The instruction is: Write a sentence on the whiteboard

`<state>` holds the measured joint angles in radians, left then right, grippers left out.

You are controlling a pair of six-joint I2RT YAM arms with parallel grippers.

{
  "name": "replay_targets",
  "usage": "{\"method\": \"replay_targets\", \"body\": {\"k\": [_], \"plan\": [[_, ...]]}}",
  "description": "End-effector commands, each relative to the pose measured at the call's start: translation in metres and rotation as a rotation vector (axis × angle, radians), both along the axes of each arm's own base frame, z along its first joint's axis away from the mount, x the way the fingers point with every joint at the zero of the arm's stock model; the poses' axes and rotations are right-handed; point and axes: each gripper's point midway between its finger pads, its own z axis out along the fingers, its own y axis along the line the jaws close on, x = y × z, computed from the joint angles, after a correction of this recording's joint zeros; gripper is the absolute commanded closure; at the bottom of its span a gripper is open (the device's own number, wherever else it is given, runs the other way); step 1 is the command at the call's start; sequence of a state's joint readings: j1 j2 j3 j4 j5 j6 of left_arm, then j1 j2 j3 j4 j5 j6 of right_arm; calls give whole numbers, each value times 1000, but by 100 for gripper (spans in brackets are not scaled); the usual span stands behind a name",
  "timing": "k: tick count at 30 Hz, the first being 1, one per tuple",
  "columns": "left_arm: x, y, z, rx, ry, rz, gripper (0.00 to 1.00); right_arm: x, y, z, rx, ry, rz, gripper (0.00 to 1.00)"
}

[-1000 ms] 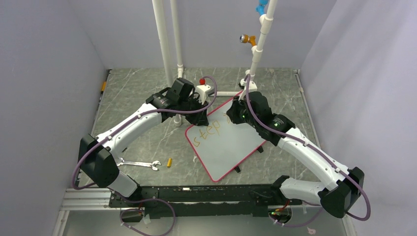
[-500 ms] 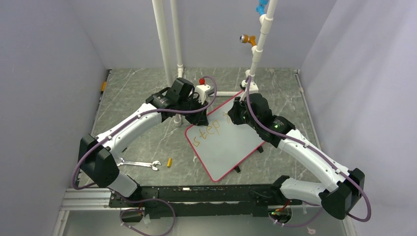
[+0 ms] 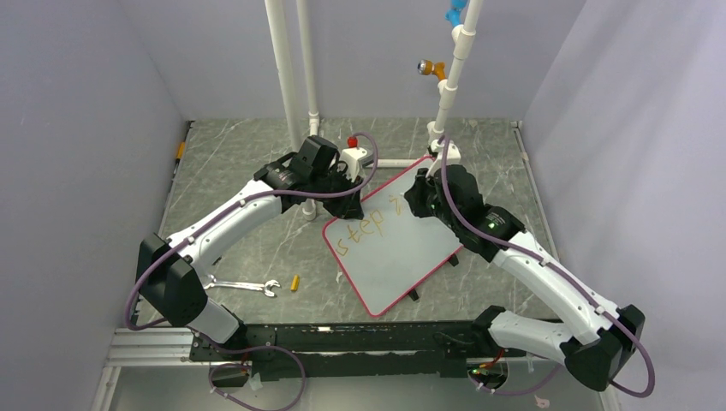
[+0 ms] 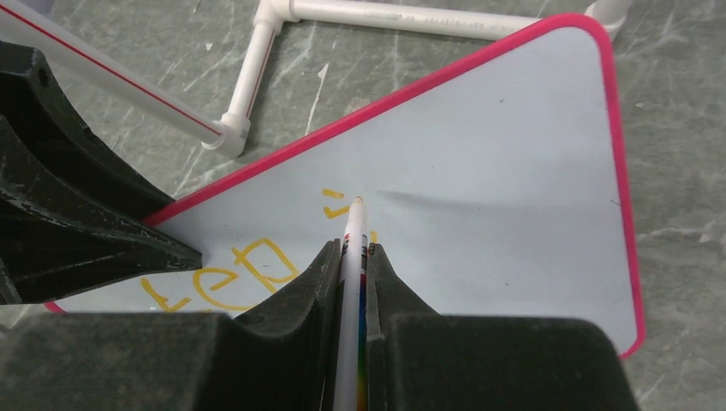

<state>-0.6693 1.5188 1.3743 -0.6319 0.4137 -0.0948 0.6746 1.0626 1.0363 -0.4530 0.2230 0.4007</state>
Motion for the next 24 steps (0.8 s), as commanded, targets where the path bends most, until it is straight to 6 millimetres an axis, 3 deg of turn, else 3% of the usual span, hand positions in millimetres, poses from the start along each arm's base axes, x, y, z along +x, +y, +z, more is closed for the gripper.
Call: {"method": "replay_targets", "body": {"k": [1, 15, 24], "plan": [[16, 4, 20, 1, -149, 2, 100, 1, -14, 27, 24, -64, -63, 100], [16, 4, 20, 4, -151, 2, 100, 12, -1, 9, 5, -33, -38, 100], [15, 5, 23, 1, -161, 5, 100, 3, -5, -22, -13, 25, -37, 100]]}}
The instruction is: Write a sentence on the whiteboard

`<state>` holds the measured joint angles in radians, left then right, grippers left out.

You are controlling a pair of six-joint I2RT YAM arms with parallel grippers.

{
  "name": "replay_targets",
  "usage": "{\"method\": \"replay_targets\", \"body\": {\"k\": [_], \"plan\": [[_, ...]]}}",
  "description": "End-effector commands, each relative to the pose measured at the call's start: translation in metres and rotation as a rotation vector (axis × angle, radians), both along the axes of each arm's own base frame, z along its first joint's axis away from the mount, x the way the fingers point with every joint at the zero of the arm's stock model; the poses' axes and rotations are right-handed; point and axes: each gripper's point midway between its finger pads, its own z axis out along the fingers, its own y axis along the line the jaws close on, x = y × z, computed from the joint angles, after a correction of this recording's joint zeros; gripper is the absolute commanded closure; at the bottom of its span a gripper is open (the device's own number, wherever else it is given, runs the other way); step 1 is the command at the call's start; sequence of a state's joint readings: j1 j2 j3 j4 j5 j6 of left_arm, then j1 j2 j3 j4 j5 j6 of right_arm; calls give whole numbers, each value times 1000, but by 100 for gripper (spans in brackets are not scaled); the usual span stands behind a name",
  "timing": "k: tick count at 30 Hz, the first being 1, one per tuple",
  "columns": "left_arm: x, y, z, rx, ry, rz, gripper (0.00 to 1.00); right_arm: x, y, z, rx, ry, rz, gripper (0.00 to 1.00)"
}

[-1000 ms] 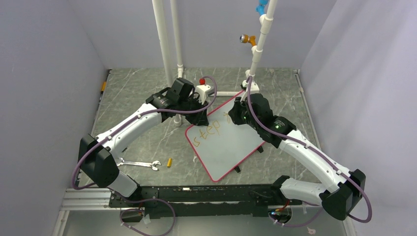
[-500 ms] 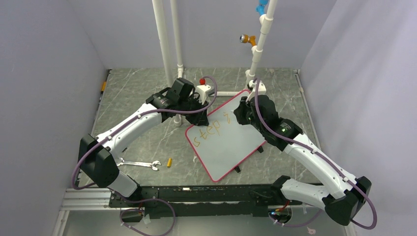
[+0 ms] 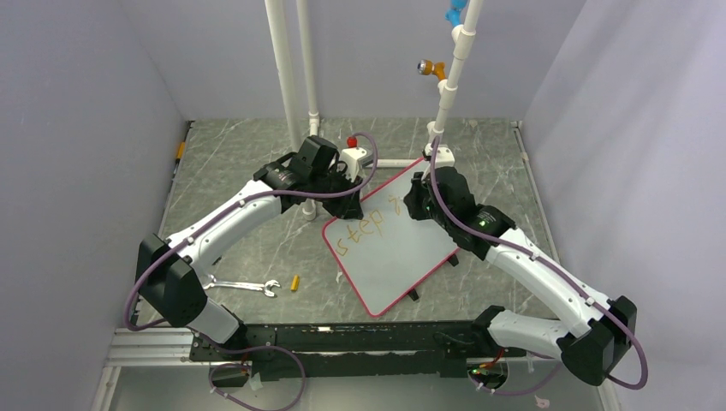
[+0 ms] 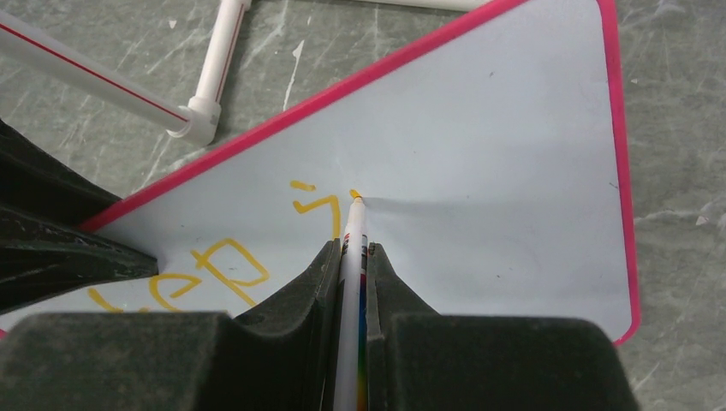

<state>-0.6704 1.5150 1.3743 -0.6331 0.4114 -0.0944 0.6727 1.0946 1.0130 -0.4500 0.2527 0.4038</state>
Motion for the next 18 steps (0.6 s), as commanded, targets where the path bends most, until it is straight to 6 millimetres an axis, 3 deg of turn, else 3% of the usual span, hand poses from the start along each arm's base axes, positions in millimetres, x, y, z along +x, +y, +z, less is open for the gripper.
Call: {"method": "replay_targets", "body": {"k": [1, 8, 18], "plan": [[16, 5, 22, 2, -156, 5, 100, -4, -3, -6, 29, 0, -7, 100], [15, 6, 24, -1, -162, 7, 100, -19, -7, -27, 37, 45, -2, 100], [16, 5, 22, 1, -153, 5, 100, -8, 1, -5, 46, 8, 9, 100]]}}
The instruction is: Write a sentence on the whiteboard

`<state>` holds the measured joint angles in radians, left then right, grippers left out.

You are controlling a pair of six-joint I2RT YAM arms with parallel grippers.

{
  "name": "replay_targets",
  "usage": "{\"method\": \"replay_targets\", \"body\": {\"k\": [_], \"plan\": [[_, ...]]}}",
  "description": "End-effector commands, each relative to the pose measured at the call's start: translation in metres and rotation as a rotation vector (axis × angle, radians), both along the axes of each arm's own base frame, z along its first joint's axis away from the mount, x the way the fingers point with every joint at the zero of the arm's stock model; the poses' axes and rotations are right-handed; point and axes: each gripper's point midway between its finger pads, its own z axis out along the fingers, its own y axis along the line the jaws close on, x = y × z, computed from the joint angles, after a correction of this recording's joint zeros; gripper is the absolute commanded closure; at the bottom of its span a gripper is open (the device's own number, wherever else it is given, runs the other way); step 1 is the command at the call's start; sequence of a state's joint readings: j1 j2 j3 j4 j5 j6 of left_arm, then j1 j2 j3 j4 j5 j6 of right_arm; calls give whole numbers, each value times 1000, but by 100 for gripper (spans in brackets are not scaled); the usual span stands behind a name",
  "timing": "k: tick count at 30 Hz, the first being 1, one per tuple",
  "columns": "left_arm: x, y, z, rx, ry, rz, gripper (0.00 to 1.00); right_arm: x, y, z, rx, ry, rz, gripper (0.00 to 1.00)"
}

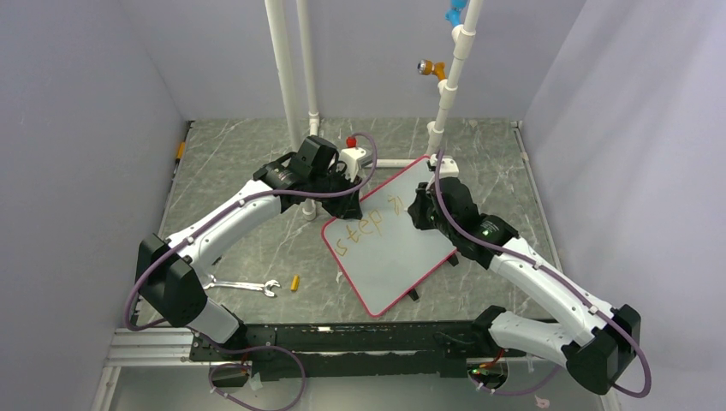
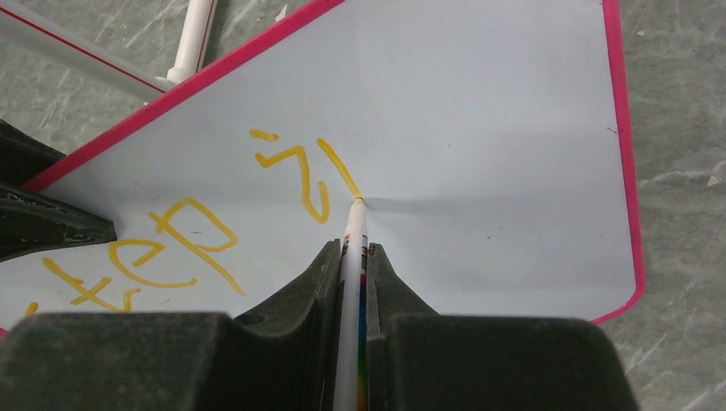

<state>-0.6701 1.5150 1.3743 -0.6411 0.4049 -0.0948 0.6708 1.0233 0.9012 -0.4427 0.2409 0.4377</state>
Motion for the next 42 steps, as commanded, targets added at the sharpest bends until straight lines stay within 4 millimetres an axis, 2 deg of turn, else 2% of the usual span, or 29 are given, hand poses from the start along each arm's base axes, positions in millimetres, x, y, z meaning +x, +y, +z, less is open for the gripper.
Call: {"method": "replay_targets", "body": {"k": [1, 6, 12, 21, 38, 42], "plan": [[16, 3, 23, -8, -157, -2, 100, 12, 12, 23, 34, -38, 19, 100], [16, 3, 22, -6, -155, -3, 100, 20, 17, 34, 33, -59, 23, 100], [15, 2, 21, -6, -150, -7, 100, 28, 18, 38, 19, -73, 10, 100], [15, 2, 20, -2, -149, -8, 100, 39, 9, 46, -12, -91, -34, 100], [15, 2, 21, -3, -155, -6, 100, 18, -10, 10, -23, -18, -62, 100], [15, 2, 20, -2, -152, -6, 100, 15, -12, 9, -21, -16, -63, 100]]}}
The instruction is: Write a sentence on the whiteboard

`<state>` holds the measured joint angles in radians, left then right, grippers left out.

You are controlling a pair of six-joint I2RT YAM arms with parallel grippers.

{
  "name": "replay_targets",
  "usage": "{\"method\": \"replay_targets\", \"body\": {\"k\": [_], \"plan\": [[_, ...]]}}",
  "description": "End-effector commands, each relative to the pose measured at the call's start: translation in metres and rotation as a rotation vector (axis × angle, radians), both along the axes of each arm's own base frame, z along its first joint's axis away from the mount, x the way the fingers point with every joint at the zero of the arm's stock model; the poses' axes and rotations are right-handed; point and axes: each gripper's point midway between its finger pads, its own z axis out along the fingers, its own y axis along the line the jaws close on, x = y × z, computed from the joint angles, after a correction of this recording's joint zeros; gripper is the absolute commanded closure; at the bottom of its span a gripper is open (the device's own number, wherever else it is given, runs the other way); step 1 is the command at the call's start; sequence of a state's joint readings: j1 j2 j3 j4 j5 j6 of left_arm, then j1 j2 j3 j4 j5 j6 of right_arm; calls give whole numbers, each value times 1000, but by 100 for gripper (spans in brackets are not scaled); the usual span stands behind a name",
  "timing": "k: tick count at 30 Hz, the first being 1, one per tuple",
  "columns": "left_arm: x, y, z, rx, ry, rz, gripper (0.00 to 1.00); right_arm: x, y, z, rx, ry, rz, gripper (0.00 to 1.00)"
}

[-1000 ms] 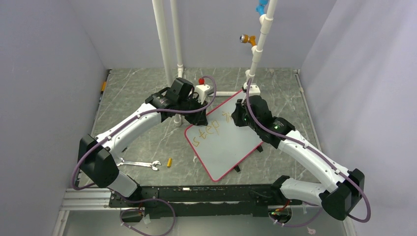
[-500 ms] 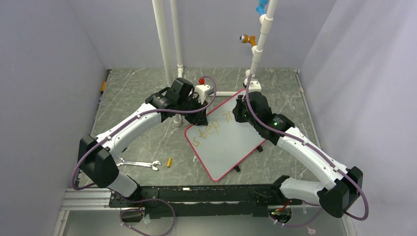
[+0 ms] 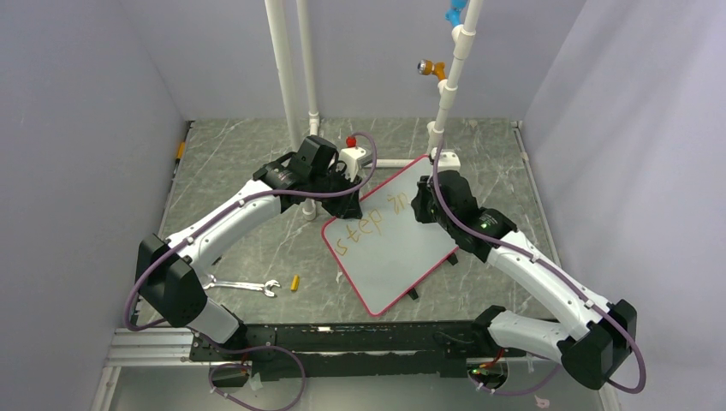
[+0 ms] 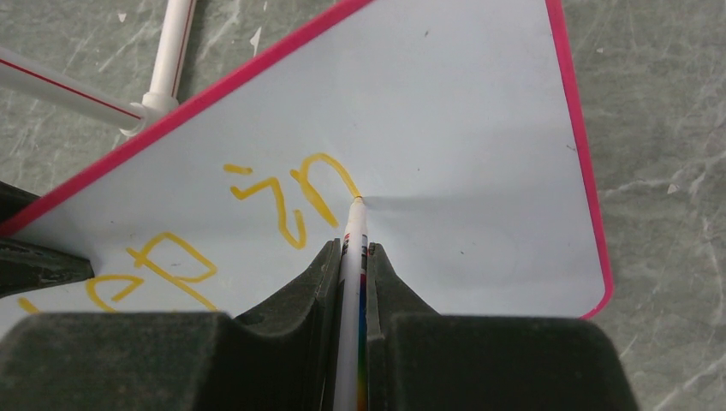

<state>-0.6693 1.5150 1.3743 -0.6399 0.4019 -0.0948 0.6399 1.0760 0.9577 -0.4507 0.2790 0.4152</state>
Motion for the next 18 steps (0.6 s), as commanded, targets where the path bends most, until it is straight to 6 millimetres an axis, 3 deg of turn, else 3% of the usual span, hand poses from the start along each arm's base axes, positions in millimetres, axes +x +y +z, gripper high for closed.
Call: {"method": "replay_targets", "body": {"k": [1, 18], "plan": [[14, 2, 20, -2, -150, -9, 100, -4, -3, 2, 16, -1, -12, 100], [15, 2, 20, 0, -153, -8, 100, -2, -12, 53, 46, -111, -34, 100]]}}
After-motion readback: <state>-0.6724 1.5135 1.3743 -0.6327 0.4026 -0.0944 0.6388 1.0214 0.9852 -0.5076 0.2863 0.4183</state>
